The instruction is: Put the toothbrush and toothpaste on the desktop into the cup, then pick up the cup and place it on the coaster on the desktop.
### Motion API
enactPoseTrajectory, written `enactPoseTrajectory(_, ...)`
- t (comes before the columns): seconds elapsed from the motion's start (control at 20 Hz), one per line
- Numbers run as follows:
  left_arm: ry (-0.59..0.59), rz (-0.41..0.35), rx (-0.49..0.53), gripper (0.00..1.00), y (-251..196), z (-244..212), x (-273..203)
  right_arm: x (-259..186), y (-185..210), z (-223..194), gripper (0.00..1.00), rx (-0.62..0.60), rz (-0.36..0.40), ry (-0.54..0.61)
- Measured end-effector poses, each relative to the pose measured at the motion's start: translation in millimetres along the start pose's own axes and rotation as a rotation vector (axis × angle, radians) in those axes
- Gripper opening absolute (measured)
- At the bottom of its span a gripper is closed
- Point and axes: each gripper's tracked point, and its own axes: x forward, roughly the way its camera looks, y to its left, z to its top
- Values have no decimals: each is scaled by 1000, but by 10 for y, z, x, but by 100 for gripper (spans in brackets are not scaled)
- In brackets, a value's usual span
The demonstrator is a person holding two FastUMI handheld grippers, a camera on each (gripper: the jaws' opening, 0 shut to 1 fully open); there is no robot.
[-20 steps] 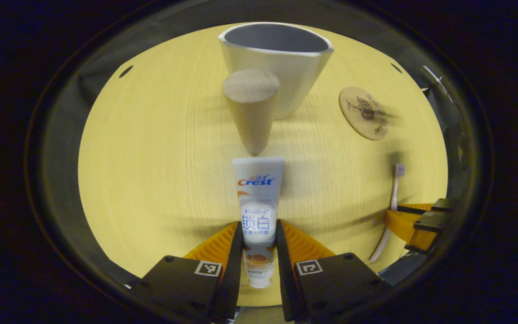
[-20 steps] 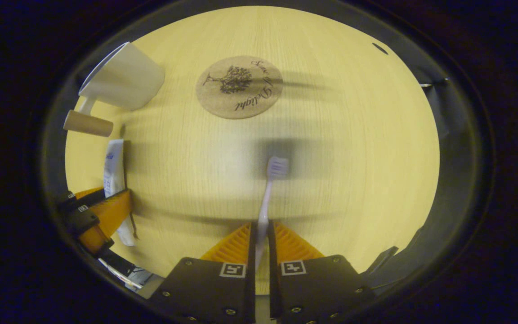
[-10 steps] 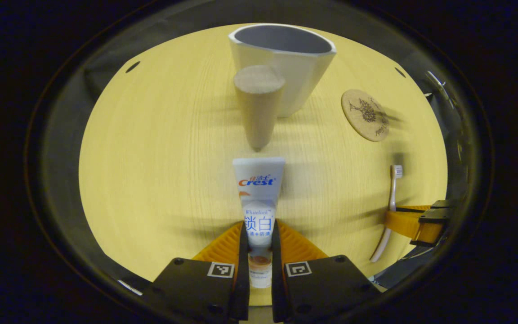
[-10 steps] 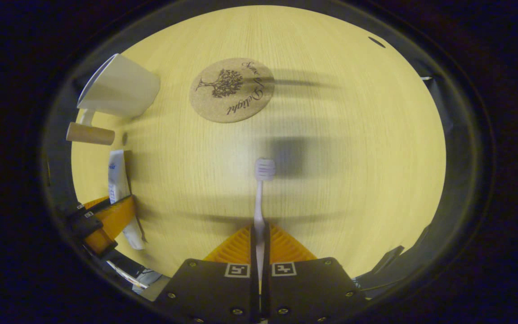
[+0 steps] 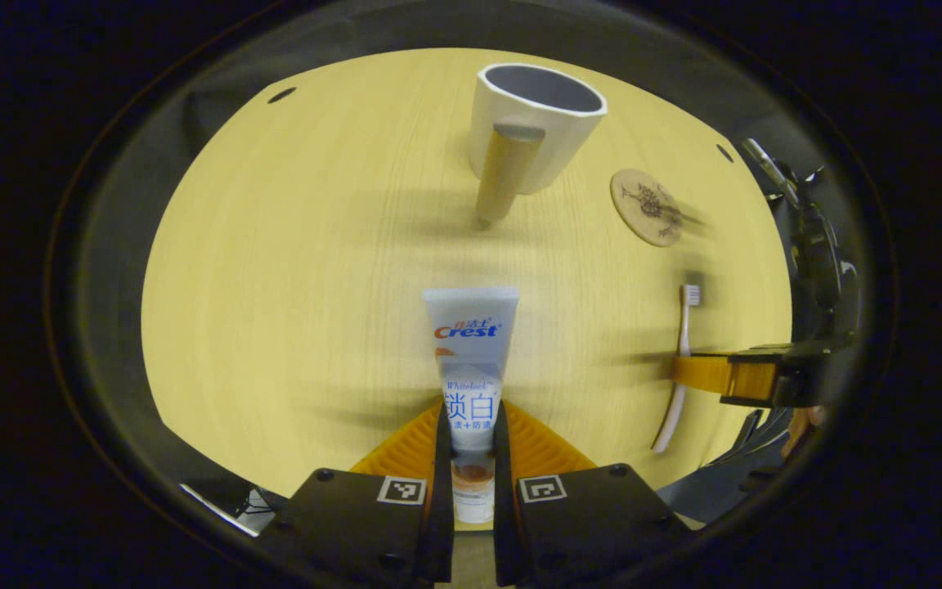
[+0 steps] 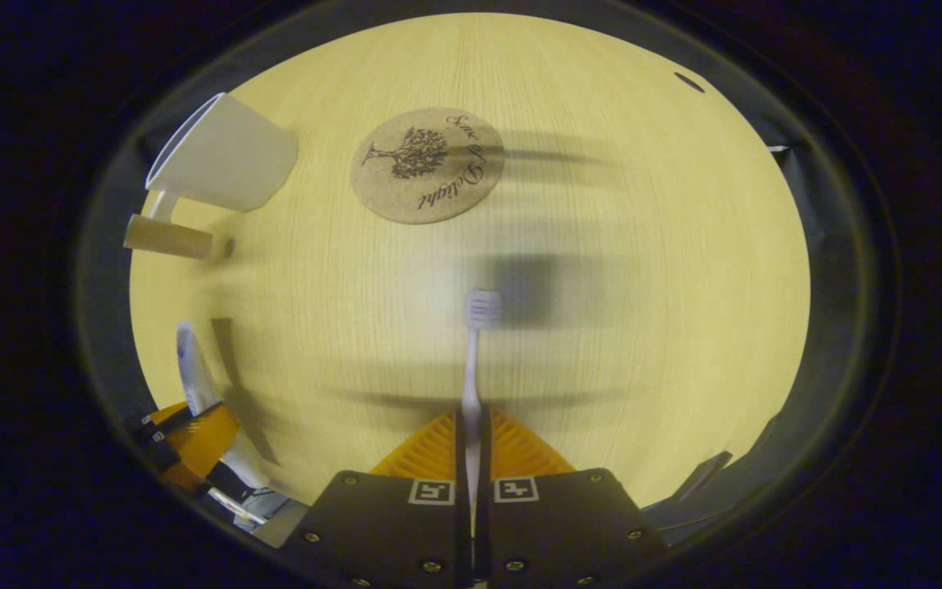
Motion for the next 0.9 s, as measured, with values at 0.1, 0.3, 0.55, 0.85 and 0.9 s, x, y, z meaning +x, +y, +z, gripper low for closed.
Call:
enactPoseTrajectory(0.1, -34, -11, -8, 27, -5, 4, -295, 0, 2, 1, 3, -3, -2, -2)
enactPoseTrajectory(0.3, -118, -34, -28, 27, -57, 285, -477, -4, 0, -1, 3, -8, -1, -5)
enactPoseTrajectory(0.55, -238, -60, -27, 27, -120, 910, -845, -6, 0, 1, 3, -7, -1, -8)
enactPoseTrajectory(0.85, -373, -79, -16, 27, -204, 1891, -1101, -11, -3, 11, 3, -4, -9, -15)
enactPoseTrajectory(0.9, -395, -82, -14, 27, -218, 2057, -1134, -5, -1, 7, 3, -4, -11, -16)
